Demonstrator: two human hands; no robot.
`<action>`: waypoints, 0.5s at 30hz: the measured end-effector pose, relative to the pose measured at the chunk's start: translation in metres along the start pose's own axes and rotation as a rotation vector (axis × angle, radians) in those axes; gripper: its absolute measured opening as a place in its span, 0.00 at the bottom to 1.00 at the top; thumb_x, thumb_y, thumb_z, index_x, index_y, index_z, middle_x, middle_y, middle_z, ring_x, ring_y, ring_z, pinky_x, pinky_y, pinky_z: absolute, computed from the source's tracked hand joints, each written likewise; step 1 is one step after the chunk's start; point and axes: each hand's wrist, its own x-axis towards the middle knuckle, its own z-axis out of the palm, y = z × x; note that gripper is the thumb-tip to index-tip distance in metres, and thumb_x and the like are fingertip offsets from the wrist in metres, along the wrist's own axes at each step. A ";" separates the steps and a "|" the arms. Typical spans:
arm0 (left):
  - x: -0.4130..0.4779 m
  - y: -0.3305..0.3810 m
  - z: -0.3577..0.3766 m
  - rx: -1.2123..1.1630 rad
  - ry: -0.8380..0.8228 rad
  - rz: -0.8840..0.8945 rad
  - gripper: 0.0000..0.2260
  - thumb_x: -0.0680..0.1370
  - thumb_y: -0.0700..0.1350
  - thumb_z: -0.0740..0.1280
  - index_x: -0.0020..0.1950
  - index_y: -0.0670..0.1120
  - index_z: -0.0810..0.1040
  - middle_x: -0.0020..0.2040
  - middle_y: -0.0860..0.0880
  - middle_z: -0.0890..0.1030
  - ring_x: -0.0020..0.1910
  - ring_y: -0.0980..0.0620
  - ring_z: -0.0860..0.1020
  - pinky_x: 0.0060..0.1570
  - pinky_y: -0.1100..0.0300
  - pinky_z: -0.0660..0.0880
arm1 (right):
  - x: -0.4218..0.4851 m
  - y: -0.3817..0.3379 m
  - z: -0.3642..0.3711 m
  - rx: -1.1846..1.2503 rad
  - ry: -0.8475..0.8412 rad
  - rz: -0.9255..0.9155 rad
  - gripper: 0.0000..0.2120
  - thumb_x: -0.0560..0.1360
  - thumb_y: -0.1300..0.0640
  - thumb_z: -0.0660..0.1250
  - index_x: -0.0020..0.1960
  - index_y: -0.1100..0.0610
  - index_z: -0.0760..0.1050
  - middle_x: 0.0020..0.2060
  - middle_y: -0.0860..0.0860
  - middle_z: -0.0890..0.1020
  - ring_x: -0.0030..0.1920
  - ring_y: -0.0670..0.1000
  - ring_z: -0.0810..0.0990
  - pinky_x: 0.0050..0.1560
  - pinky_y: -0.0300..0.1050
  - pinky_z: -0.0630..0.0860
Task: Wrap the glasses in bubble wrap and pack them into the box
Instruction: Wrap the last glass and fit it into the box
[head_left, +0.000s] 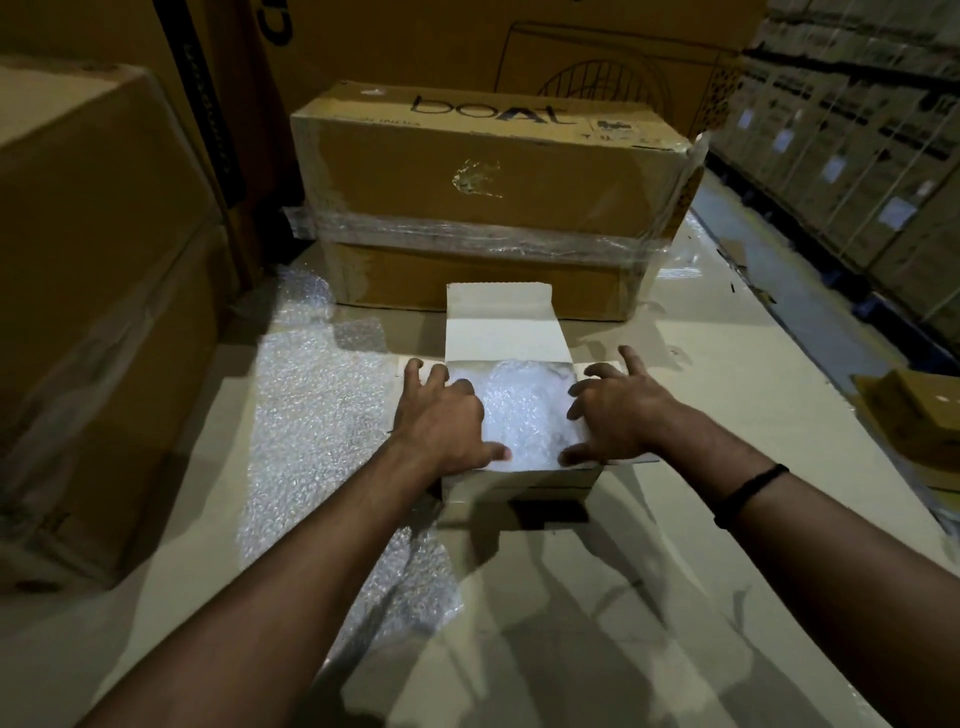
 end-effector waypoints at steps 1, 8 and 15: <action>0.000 0.006 0.001 0.019 -0.031 0.001 0.31 0.71 0.74 0.58 0.56 0.51 0.82 0.66 0.49 0.75 0.69 0.42 0.65 0.69 0.37 0.51 | 0.001 -0.006 0.003 -0.049 -0.015 0.006 0.34 0.71 0.27 0.58 0.66 0.48 0.74 0.69 0.48 0.72 0.73 0.55 0.62 0.71 0.69 0.38; 0.003 0.020 0.000 0.051 -0.099 -0.065 0.31 0.72 0.71 0.62 0.63 0.51 0.78 0.70 0.46 0.72 0.71 0.41 0.63 0.70 0.39 0.52 | 0.000 -0.024 0.004 -0.057 0.083 0.083 0.32 0.71 0.30 0.63 0.63 0.54 0.75 0.62 0.52 0.77 0.67 0.57 0.69 0.73 0.69 0.43; -0.027 -0.011 0.009 -0.247 0.064 0.169 0.12 0.79 0.54 0.61 0.48 0.53 0.83 0.49 0.54 0.82 0.56 0.51 0.69 0.59 0.49 0.55 | -0.035 -0.006 0.006 0.031 0.177 -0.173 0.16 0.75 0.57 0.62 0.59 0.43 0.78 0.57 0.43 0.80 0.59 0.50 0.73 0.61 0.49 0.62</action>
